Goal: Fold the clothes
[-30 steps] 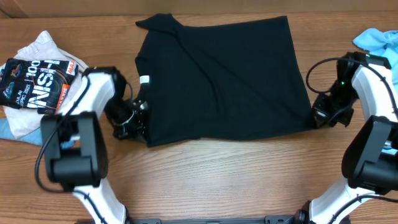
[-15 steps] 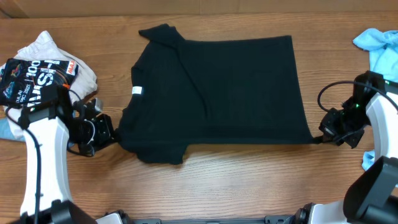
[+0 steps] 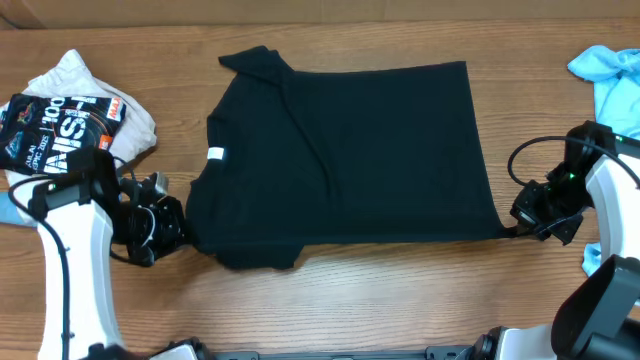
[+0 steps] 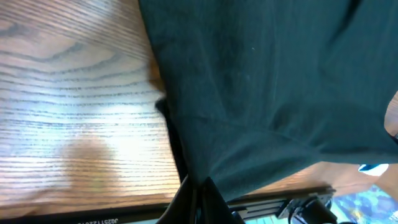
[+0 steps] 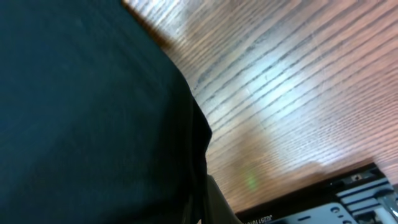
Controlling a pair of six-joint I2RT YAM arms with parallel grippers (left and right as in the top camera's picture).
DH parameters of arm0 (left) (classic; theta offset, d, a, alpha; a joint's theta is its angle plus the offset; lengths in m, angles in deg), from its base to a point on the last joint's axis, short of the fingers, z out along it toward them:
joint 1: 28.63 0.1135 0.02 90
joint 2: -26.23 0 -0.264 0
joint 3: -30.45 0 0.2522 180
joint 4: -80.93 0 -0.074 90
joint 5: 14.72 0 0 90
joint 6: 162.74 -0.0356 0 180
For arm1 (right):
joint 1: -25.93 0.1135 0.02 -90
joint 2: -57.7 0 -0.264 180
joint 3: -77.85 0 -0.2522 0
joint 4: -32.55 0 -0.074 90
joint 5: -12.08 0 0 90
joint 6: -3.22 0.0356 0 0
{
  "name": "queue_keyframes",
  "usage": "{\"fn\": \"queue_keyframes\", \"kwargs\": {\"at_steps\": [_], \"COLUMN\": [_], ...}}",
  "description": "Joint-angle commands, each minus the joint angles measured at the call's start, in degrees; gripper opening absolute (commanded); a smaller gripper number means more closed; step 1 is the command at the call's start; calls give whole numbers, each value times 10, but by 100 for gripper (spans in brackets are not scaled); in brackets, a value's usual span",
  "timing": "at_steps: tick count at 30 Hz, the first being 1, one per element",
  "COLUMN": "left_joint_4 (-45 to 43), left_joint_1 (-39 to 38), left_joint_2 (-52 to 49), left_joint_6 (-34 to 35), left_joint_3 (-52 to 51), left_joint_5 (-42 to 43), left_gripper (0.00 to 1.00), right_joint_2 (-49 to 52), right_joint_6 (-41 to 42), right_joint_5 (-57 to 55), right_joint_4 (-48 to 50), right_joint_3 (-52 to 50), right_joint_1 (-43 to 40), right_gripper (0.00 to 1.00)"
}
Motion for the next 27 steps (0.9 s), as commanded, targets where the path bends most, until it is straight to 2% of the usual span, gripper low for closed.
{"fn": "queue_keyframes", "kwargs": {"at_steps": [1, 5, 9, 15, 18, 20, 22, 27], "left_joint_4": [-31, -119, -215, -356, -412, -432, -446, -480], "left_joint_1": [0, -1, -15, -79, -116, -130, -136, -135], "left_joint_2": [32, 25, 5, -45, -75, -95, -109, -130], "left_joint_6": [33, 51, 106, 151, 155, 182, 208, 223], "left_joint_3": [-12, -19, -20, -20, -20, -20, -20, -20], "left_joint_5": [-9, 33, 35, 35, 12, -30, -63, -89], "left_gripper": [4, 4, 4, 4, 4, 4, 4, 4], "right_joint_2": [-21, -21, -21, -20, -20, -19, -19, -19], "right_joint_6": [2, 2, 2, 2, 2, 2, 2, 2], "right_joint_5": [-12, 24, 51, 70, 72, 71, 71, 66], "right_joint_4": [25, 94, 160, 207, 222, 236, 252, 282], "right_joint_3": [-2, -2, -2, -2, -2, -2, -2, -2], "right_joint_1": [2, 2, 2, 3, 9, 16, 25, 38], "right_gripper": [4, 4, 4, 4, 4, 4, 4, 4]}}
